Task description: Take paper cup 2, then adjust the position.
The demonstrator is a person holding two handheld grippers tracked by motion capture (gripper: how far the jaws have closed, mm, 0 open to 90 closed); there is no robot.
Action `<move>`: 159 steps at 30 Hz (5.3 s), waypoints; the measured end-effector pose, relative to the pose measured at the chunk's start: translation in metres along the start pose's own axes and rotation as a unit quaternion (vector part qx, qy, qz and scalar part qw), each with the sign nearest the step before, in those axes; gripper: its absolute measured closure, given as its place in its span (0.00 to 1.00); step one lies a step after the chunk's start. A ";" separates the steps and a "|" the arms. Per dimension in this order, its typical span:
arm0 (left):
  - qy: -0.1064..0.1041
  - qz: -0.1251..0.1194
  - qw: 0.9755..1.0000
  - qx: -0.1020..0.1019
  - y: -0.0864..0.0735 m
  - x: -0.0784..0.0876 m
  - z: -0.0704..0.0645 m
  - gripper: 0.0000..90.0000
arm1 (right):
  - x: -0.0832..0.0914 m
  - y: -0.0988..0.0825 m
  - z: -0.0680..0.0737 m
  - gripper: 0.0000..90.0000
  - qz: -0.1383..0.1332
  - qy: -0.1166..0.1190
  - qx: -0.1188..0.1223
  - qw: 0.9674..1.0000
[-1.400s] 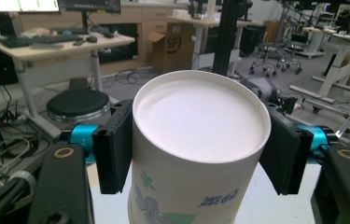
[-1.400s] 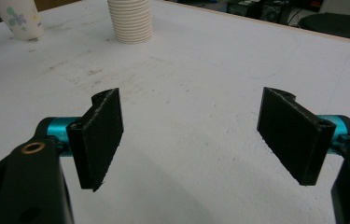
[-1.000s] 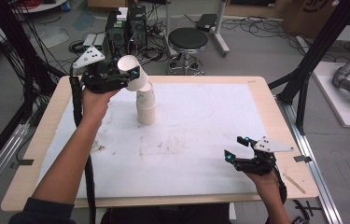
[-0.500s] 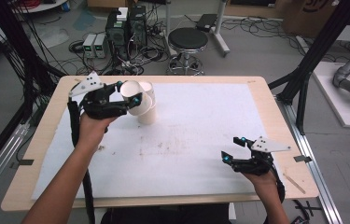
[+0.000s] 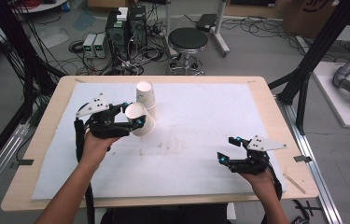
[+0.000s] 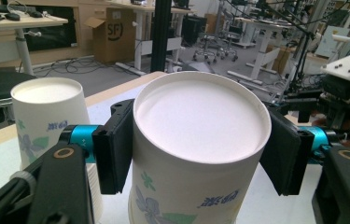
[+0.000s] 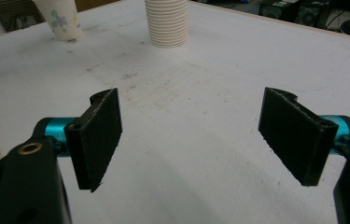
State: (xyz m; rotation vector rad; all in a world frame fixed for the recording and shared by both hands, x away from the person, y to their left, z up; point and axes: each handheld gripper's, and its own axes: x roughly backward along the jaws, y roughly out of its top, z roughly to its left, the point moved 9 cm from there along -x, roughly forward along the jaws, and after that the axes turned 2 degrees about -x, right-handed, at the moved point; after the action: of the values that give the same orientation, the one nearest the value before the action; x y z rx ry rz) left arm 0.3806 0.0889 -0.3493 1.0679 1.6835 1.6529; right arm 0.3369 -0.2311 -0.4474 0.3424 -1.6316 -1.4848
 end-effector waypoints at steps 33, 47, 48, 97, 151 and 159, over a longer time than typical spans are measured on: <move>-0.060 0.029 0.998 0.005 -0.051 -0.014 -0.036 0.38 | -0.016 0.013 0.038 0.22 0.004 0.063 0.029 0.998; -0.149 0.048 0.988 -0.008 -0.058 -0.024 -0.070 0.38 | -0.037 0.028 0.065 0.22 0.011 0.139 0.048 0.989; -0.155 0.051 0.987 -0.010 -0.059 -0.025 -0.072 0.38 | -0.038 0.029 0.066 0.22 0.012 0.144 0.051 0.988; -0.236 0.050 0.970 -0.005 -0.058 -0.051 -0.110 0.38 | -0.080 0.025 0.119 0.30 0.047 0.275 0.070 0.958; -0.220 0.204 0.951 -0.079 -0.068 -0.041 -0.104 0.17 | -0.077 0.020 0.108 0.34 0.243 0.203 0.245 0.916; -0.222 0.227 0.944 -0.086 -0.074 -0.045 -0.106 0.18 | -0.078 0.020 0.110 0.34 0.279 0.190 0.264 0.904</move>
State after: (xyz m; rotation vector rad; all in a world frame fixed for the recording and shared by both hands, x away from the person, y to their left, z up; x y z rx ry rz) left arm 0.3051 -0.0013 -0.4182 1.6795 1.0318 1.6203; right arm 0.3073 -0.0984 -0.4499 0.3874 -1.6032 -0.4945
